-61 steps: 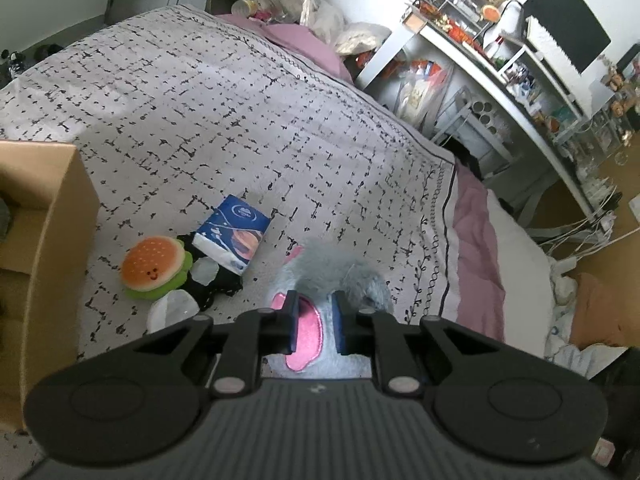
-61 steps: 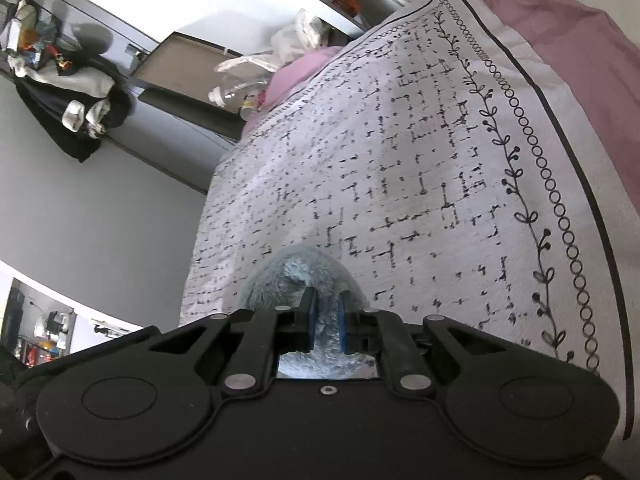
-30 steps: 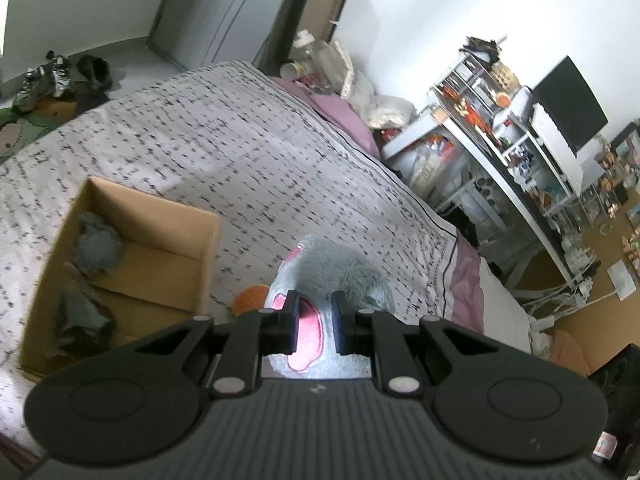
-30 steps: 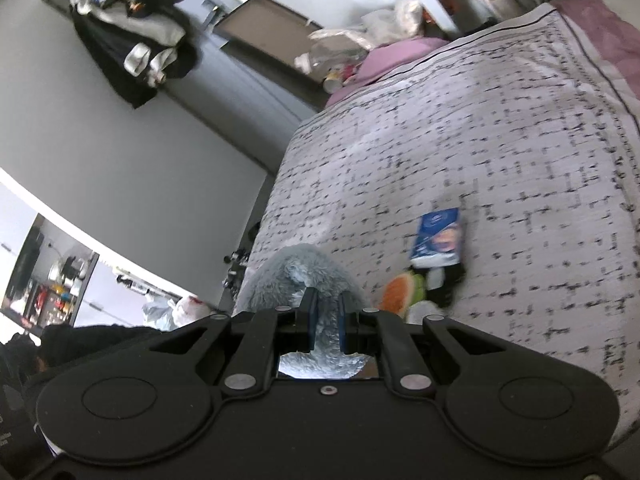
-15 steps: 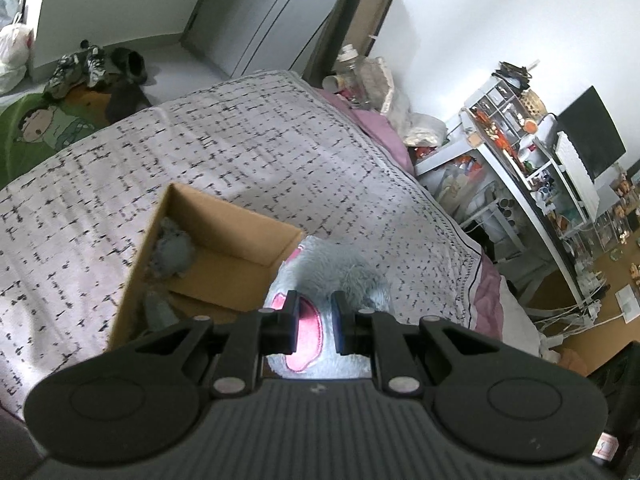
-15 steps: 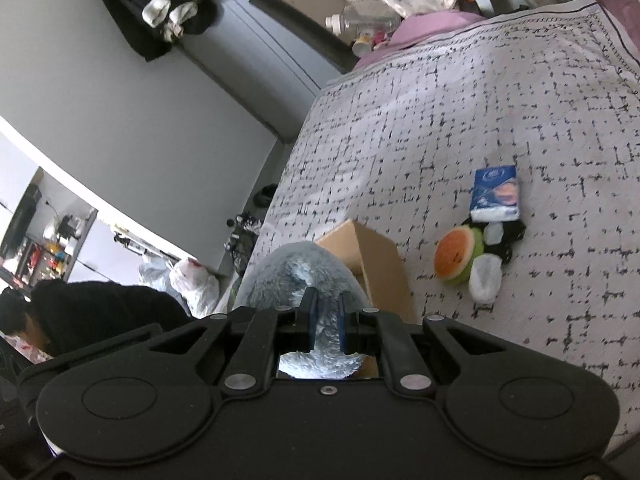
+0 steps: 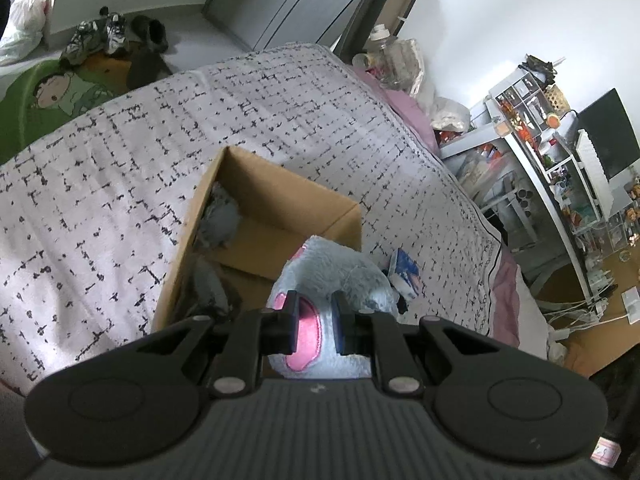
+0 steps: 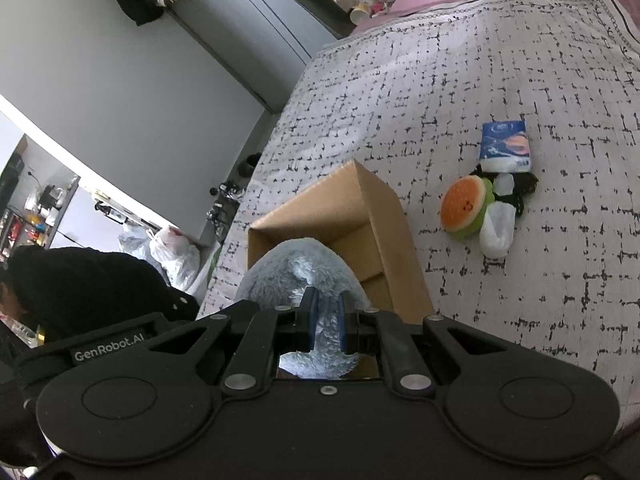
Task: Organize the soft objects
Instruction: 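Carry the blue-grey plush to the box and release it inside, then move both grippers toward the burger squishy and white bag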
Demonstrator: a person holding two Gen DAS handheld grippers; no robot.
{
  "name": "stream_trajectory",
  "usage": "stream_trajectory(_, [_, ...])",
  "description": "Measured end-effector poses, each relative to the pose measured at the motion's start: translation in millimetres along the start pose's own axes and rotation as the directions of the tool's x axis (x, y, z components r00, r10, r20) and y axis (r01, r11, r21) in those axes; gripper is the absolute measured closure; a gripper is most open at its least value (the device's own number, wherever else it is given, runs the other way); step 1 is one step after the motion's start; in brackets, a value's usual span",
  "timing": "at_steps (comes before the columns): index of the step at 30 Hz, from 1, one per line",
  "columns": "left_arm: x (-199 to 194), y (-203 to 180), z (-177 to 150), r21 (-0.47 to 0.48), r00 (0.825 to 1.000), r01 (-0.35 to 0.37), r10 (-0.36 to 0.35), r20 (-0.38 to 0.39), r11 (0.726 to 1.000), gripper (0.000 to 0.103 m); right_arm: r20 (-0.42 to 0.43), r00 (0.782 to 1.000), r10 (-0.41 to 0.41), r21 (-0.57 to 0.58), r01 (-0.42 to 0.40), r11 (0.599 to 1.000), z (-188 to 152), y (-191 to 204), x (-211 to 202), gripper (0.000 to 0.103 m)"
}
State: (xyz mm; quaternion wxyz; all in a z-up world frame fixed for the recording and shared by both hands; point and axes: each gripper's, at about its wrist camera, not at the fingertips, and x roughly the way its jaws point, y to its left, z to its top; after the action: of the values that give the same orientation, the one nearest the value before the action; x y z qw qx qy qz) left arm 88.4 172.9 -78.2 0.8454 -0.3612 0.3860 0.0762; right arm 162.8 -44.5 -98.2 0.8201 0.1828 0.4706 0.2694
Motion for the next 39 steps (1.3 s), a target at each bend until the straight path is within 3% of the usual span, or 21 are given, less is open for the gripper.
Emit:
stream_trajectory(3, [1, 1, -3, 0.012, 1.000, 0.003, -0.003, 0.005, 1.000, 0.087, 0.006, 1.000, -0.014, -0.011, 0.014, 1.000, -3, 1, 0, 0.092])
stream_trajectory(7, [6, 5, -5, -0.012, 1.000, 0.006, -0.006, -0.007, 1.000, 0.087, -0.002, 0.999, -0.032, 0.000, 0.032, 0.999, -4, -1, 2, 0.082])
stream_trajectory(9, [3, 4, -5, -0.006, 1.000, 0.003, -0.003, -0.011, 1.000, 0.087, -0.045, 0.997, -0.057, 0.013, 0.057, 0.998, -4, -4, 2, 0.050])
stream_trajectory(16, [-3, -4, 1, 0.006, 0.999, -0.039, 0.039, -0.036, 0.999, 0.082, -0.009, 0.999, -0.035, 0.003, 0.035, 0.999, 2, -13, -22, 0.030])
stream_trajectory(18, [-3, -8, 1, 0.017, 0.998, -0.043, 0.044, -0.036, 0.999, 0.076, 0.008, 0.999, -0.037, -0.004, 0.037, 0.999, 7, -18, -30, 0.021])
stream_trajectory(21, [-1, -19, 0, 0.050, 0.996, -0.077, 0.079, -0.040, 0.996, 0.058, 0.036, 0.999, -0.029, -0.012, 0.029, 0.999, 13, -27, -41, 0.012])
stream_trajectory(23, [0, -25, -1, 0.065, 0.995, -0.095, 0.097, -0.034, 0.993, 0.048, 0.055, 0.998, -0.029, -0.016, 0.030, 0.999, 19, -37, -49, 0.011])
stream_trajectory(29, [2, -41, -3, 0.084, 0.995, -0.096, 0.097, -0.014, 0.992, 0.037, 0.101, 0.993, -0.065, -0.013, 0.067, 0.998, 24, -58, -56, 0.004])
stream_trajectory(39, [17, -67, -7, 0.138, 0.993, -0.111, 0.116, -0.030, 0.984, 0.034, 0.107, 0.991, -0.075, 0.037, 0.072, 0.997, 35, -95, -59, 0.004])
